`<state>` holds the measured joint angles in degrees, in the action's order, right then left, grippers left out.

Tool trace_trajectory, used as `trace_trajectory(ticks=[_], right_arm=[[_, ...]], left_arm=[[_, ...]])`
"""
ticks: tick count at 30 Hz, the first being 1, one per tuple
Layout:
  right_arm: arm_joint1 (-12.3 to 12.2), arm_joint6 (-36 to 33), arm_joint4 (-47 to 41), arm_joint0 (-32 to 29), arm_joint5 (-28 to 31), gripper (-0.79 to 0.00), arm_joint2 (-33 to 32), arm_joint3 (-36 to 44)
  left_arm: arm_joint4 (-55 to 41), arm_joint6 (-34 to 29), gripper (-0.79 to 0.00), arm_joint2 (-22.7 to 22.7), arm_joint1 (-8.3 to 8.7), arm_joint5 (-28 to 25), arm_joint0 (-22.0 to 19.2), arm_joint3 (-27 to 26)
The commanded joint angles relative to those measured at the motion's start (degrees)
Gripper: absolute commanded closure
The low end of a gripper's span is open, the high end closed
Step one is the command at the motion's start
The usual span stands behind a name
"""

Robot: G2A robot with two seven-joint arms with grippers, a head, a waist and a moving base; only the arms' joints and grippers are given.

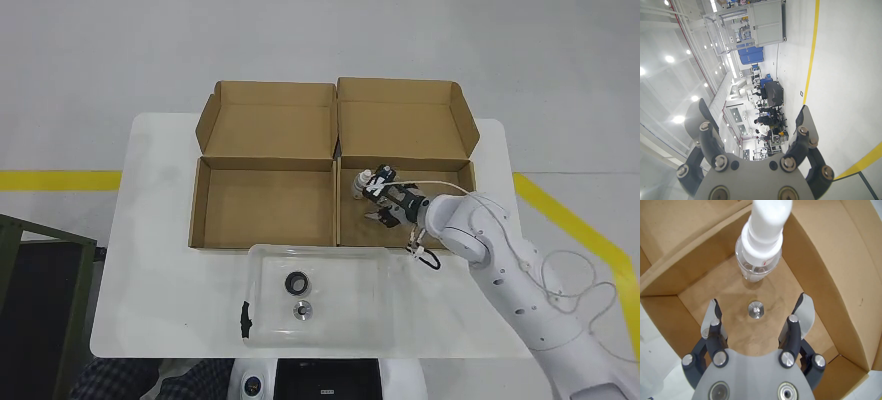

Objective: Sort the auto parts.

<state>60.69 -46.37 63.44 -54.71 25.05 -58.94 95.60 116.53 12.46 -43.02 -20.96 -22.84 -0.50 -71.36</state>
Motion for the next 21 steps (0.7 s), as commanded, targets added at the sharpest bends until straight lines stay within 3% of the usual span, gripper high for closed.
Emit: trace_trajectory(ticks=[1, 10, 21], right_arm=[[-0.5, 0.1, -0.5, -1.4, 0.5, -0.69, -2.0, 2.5], [-2.0, 1.5, -4.5, -9.1, 3.4, -0.736, -8.5, 15.1], [-2.7, 4.9, -3.1, -17.6, 7.5, -0.711, -8.3, 25.0]], left_arm=[[0.0, 0.0, -0.785, 0.0, 0.0, 0.0, 0.0, 0.0], [0.0, 0.0, -0.785, 0.0, 0.0, 0.0, 0.0, 0.0], [0.0, 0.0, -0.785, 0.0, 0.0, 0.0, 0.0, 0.0]])
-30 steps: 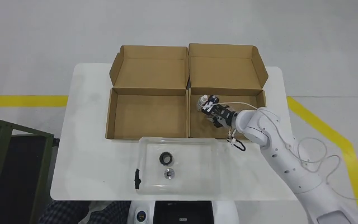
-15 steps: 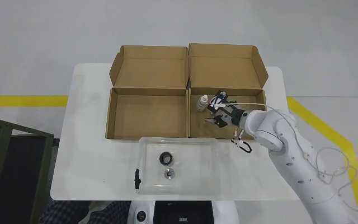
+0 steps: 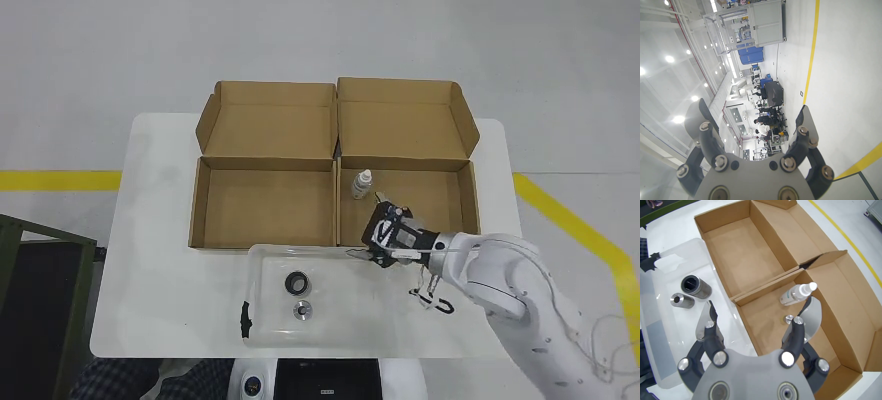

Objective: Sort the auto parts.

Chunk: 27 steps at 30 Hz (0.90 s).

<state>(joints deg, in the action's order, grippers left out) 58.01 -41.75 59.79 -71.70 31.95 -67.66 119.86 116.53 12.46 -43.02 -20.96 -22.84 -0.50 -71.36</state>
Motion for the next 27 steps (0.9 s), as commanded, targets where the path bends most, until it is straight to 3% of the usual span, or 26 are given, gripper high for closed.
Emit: trace_trajectory(ticks=[1, 9, 27], right_arm=[[-0.1, 0.4, 1.2, -1.0, 1.2, -0.711, 1.0, 1.3], [0.3, 1.0, 6.4, -1.8, 3.4, -0.705, 7.1, 3.9], [2.8, 3.6, 16.4, 3.5, 2.9, -0.48, 20.4, -2.9]], left_arm=[[0.0, 0.0, -0.785, 0.0, 0.0, 0.0, 0.0, 0.0], [0.0, 0.0, -0.785, 0.0, 0.0, 0.0, 0.0, 0.0], [0.0, 0.0, -0.785, 0.0, 0.0, 0.0, 0.0, 0.0]])
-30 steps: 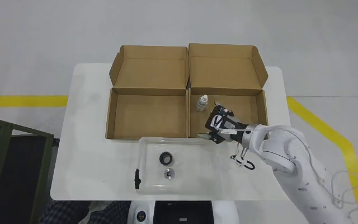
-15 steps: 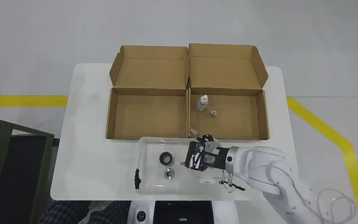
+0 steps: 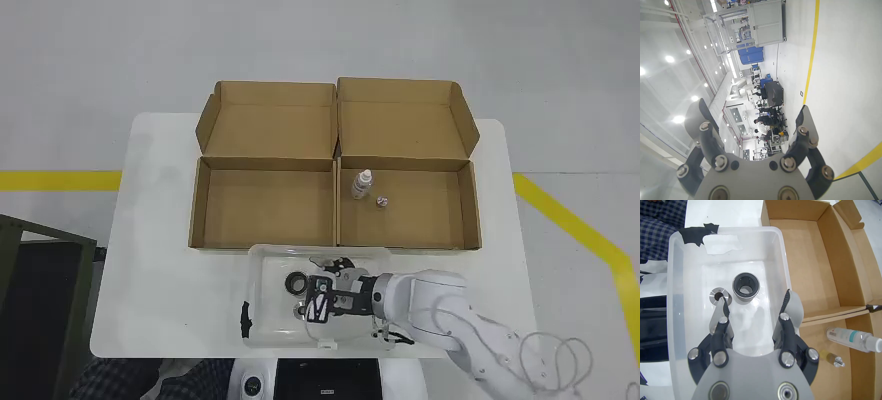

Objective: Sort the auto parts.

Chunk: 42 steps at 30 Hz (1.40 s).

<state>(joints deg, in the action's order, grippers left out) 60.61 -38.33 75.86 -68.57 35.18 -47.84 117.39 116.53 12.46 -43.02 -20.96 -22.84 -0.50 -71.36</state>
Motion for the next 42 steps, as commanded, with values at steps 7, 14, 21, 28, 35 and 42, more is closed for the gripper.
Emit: trace_trajectory(ticks=[7, 14, 21, 28, 35, 42], right_arm=[[1.3, 1.5, 2.0, 2.1, -1.7, -0.44, 3.6, -2.8], [2.4, 1.9, 2.5, 4.0, -2.4, -0.462, 6.4, -5.5], [3.5, 2.5, 1.9, 5.8, -2.8, -0.465, 7.9, -8.4], [4.5, 3.0, 1.4, 7.4, -2.8, -0.468, 9.2, -11.2], [5.3, 3.9, 0.6, 8.3, -2.5, -0.465, 10.1, -13.9], [6.0, 4.7, 0.0, 9.1, -1.8, -0.416, 10.7, -16.4]], left_arm=[[0.0, 0.0, -0.785, 0.0, 0.0, 0.0, 0.0, 0.0], [0.0, 0.0, -0.785, 0.0, 0.0, 0.0, 0.0, 0.0], [0.0, 0.0, -0.785, 0.0, 0.0, 0.0, 0.0, 0.0], [0.0, 0.0, -0.785, 0.0, 0.0, 0.0, 0.0, 0.0], [0.0, 0.0, -0.785, 0.0, 0.0, 0.0, 0.0, 0.0], [0.0, 0.0, -0.785, 0.0, 0.0, 0.0, 0.0, 0.0]])
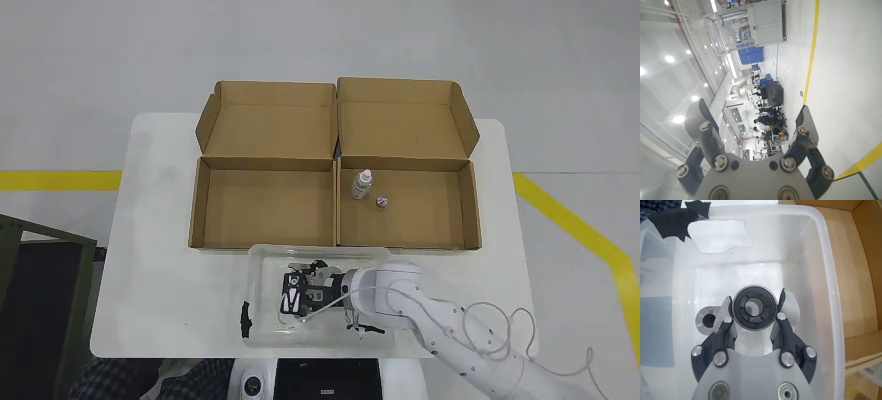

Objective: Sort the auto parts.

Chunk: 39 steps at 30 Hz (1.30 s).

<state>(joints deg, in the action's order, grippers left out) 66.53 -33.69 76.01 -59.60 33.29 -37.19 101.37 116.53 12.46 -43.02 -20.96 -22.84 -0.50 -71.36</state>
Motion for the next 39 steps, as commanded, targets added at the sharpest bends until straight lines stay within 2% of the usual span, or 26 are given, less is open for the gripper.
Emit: trace_trajectory(ticks=[1, 5, 7, 9, 10, 13, 24, 39], right_arm=[[0.2, 0.1, -0.3, 0.3, 0.2, -0.4, 0.1, -0.8], [0.5, 0.3, -1.1, 0.6, 0.6, -0.363, 0.1, -1.6], [0.6, 0.4, -1.6, 0.6, 0.9, -0.234, 0.0, -1.8], [0.6, 0.6, -2.2, 0.5, 1.2, -0.16, -0.2, -1.9], [0.7, 0.9, -2.7, 0.5, 1.5, -0.099, -0.3, -1.9], [0.7, 1.4, -4.2, 0.3, 2.1, 0.0, -1.0, -1.9], [0.2, 2.8, -10.1, -0.7, 4.5, 0.0, -4.6, -2.1], [-1.9, 4.2, -19.0, -4.5, 8.7, 0.0, -12.6, -0.6]], left_arm=[[0.0, 0.0, -0.785, 0.0, 0.0, 0.0, 0.0, 0.0], [0.0, 0.0, -0.785, 0.0, 0.0, 0.0, 0.0, 0.0], [0.0, 0.0, -0.785, 0.0, 0.0, 0.0, 0.0, 0.0], [0.0, 0.0, -0.785, 0.0, 0.0, 0.0, 0.0, 0.0], [0.0, 0.0, -0.785, 0.0, 0.0, 0.0, 0.0, 0.0], [0.0, 0.0, -0.785, 0.0, 0.0, 0.0, 0.0, 0.0], [0.0, 0.0, -0.785, 0.0, 0.0, 0.0, 0.0, 0.0], [0.0, 0.0, -0.785, 0.0, 0.0, 0.0, 0.0, 0.0]])
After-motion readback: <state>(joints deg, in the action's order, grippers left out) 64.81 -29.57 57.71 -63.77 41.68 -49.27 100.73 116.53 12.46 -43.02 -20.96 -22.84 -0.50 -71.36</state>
